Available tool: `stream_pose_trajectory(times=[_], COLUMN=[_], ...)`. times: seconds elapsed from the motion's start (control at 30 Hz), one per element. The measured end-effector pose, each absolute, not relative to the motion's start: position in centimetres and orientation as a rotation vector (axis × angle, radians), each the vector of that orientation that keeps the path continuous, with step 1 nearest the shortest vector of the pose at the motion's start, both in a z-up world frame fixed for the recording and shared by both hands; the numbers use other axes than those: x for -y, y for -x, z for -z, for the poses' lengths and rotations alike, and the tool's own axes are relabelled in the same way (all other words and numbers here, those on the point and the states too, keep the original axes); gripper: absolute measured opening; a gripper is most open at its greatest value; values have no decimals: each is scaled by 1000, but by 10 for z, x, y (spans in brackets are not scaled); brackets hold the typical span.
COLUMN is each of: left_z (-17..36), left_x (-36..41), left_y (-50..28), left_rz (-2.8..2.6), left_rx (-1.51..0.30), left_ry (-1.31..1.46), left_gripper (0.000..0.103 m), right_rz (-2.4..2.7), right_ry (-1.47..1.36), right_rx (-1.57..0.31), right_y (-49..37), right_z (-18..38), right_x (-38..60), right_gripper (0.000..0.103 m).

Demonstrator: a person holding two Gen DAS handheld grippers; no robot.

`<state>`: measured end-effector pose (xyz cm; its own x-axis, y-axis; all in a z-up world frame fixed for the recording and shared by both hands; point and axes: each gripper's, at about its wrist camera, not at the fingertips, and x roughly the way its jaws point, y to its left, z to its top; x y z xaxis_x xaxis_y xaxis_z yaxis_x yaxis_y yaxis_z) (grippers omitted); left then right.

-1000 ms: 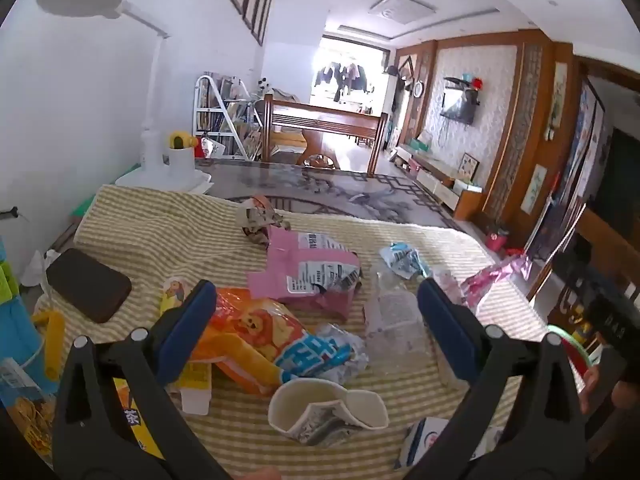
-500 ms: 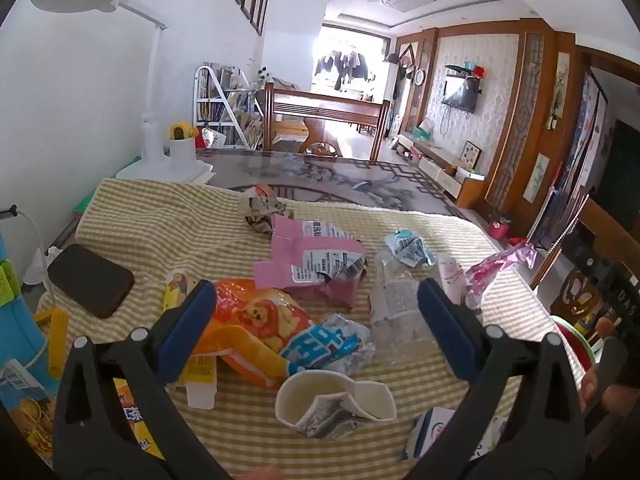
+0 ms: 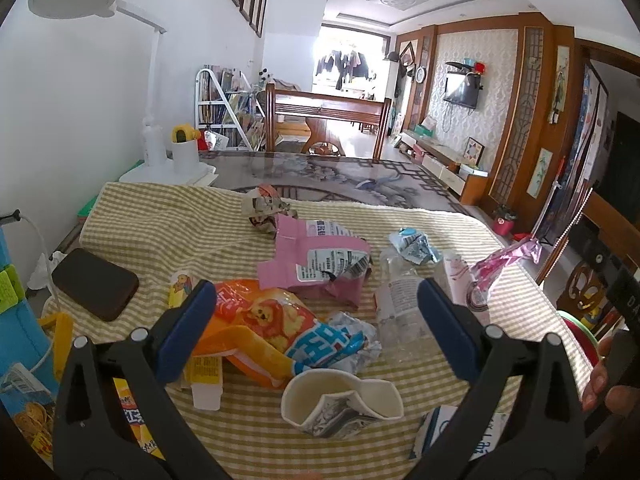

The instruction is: Collect trash

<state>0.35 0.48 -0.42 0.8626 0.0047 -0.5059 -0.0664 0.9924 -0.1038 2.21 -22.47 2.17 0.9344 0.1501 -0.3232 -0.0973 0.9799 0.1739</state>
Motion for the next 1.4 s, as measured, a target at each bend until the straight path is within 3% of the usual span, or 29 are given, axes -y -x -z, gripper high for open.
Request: stream_pose_trajectory(times=[1.4], left_z=[15], left_x=[-11], left_y=[-8], left_rz=[-18], left_rx=[-586], left_ry=[150], left_gripper=[98], right_rz=[-135], right_ry=[-151], right_rx=[-370], right_y=[-24], right_z=[-18], right_x=[226], right_gripper=[96])
